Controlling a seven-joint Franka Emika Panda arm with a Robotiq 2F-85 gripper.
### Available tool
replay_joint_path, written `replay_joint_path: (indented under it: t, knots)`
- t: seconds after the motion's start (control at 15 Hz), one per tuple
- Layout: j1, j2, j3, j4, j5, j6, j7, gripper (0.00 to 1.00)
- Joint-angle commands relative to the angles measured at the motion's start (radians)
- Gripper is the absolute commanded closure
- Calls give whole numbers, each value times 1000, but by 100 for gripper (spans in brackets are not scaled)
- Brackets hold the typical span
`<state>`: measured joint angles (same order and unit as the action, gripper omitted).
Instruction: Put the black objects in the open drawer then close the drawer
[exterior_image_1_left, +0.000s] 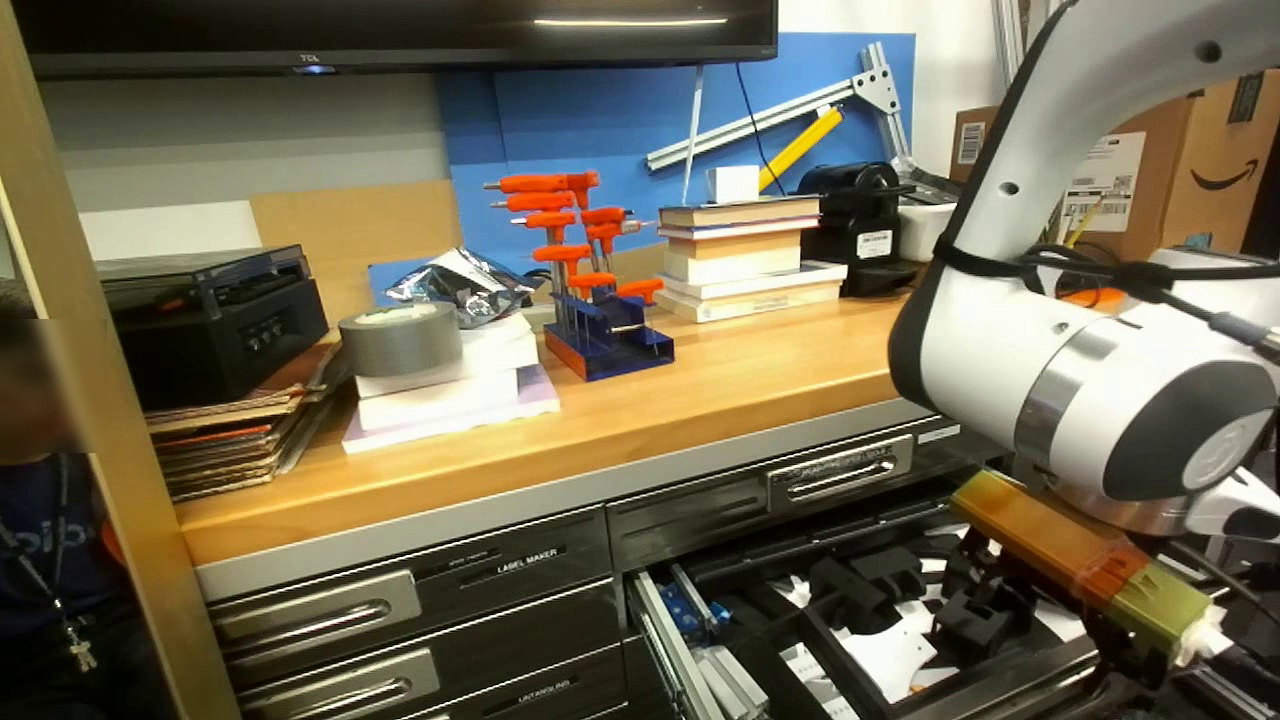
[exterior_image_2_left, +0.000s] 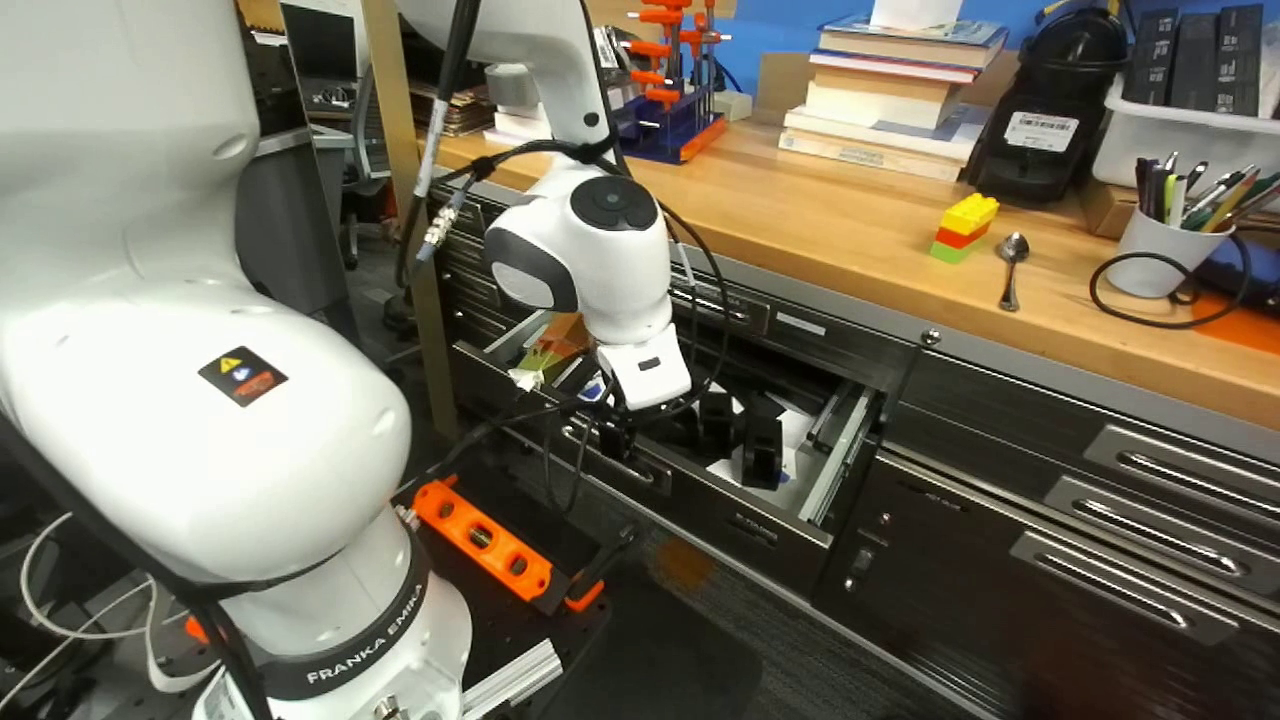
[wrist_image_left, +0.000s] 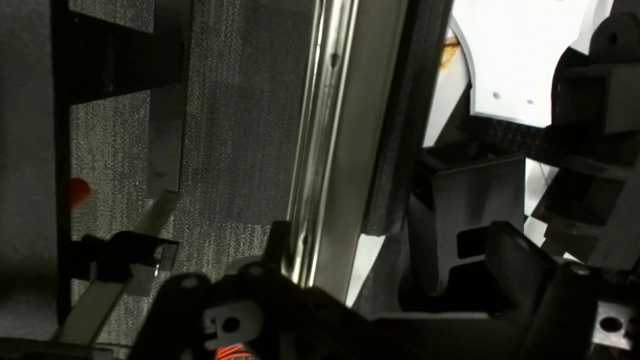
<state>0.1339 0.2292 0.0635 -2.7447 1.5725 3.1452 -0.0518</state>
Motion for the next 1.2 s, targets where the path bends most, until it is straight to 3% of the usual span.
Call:
replay_joint_path:
  t: [0.0, 0.67, 0.8, 1.13]
  knots:
    - [-5, -23, -9, 47, -126, -57, 42, 0]
    - [-3, -70, -35, 187, -277, -192, 73, 0]
    - [-11, -85, -30, 154, -370, -194, 148, 0]
    - [50, -170, -132, -37, -716, -159, 500, 0]
